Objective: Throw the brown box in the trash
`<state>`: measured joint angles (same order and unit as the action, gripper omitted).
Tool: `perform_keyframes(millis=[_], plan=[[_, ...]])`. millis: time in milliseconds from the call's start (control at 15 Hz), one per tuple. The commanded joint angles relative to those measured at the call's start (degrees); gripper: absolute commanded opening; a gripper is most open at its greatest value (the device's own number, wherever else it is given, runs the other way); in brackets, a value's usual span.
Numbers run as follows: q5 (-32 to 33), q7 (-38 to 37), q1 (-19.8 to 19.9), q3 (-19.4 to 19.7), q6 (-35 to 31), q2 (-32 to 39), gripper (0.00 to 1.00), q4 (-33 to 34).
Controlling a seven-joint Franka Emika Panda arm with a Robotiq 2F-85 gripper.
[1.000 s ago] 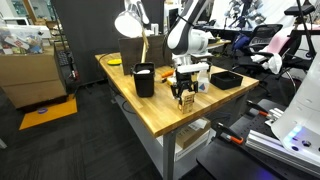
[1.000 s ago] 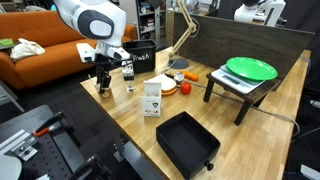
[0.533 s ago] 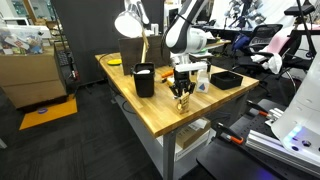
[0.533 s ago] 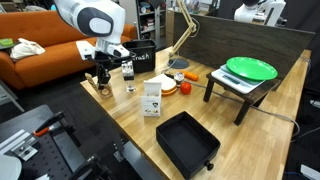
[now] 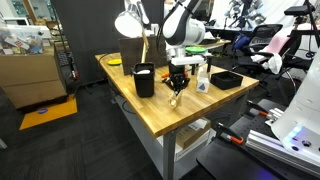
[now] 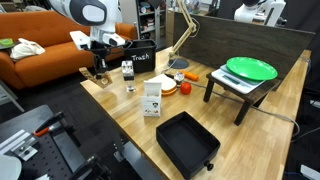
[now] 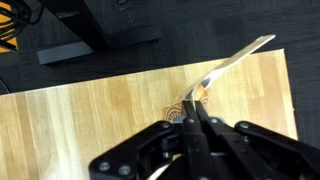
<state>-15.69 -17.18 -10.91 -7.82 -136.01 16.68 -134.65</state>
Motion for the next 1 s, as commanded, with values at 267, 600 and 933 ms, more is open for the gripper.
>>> perform_keyframes(millis=[267,600,933], plan=[[2.1,-0.9,0.3,0.4,0.5,-5.1,0.01,-0.1],[5.7,-2.0,0.5,1.3,2.3,-9.2,0.01,1.3],[5.4,-1.2,0.7,0.8,0.7,-8.9,0.03,1.2]])
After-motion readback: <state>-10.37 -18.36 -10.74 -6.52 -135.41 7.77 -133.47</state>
